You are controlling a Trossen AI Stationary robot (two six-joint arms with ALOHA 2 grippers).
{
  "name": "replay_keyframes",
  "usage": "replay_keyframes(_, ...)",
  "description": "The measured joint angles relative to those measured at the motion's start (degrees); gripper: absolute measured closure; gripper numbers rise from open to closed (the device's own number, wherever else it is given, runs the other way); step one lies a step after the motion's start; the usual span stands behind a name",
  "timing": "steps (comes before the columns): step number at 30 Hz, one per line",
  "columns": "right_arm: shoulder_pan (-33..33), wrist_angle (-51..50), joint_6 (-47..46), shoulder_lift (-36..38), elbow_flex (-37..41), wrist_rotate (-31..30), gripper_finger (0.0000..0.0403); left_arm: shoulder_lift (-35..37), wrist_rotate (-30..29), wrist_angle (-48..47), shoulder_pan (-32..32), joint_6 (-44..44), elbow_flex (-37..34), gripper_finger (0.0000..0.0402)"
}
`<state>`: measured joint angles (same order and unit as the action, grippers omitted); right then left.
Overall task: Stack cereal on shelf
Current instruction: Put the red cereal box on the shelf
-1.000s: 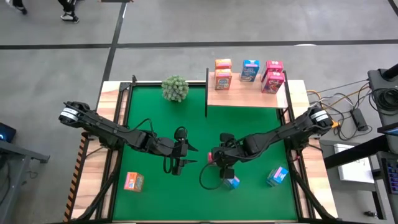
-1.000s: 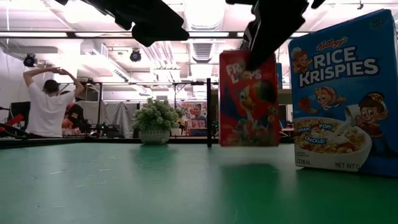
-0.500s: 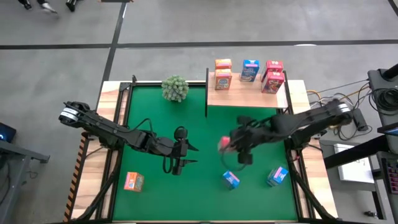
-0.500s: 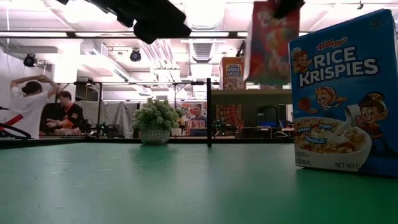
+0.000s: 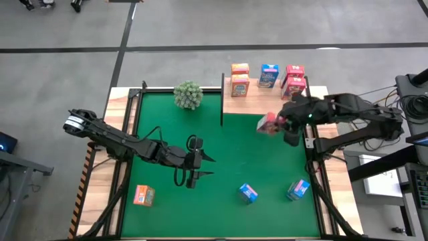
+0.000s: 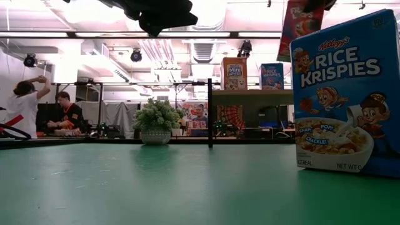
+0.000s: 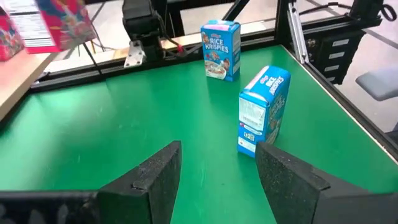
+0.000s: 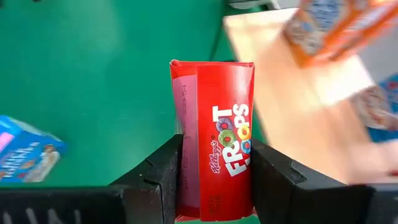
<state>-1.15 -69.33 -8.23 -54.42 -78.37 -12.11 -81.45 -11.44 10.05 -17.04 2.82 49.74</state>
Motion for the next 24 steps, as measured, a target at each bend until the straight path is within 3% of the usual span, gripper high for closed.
replay_keyframes(12,-13.21,-7.26,13.76,0.3,0.0,-0.22,0.0259,0.0,-0.16,0.96,0.79,1.17,0.01,0.0212)
replay_keyframes(18,-20.91,-8.08,19.92,0.31,0.0,-3.48,0.0259,0.0,-0.17,1.02,1.25,1.17,0.01,0.0212)
replay_keyframes(24,-28.37,-7.92,24.66,0.25,0.0,0.05,0.0259,0.0,-0.17,1.13,1.43,1.17,0.01,0.0212)
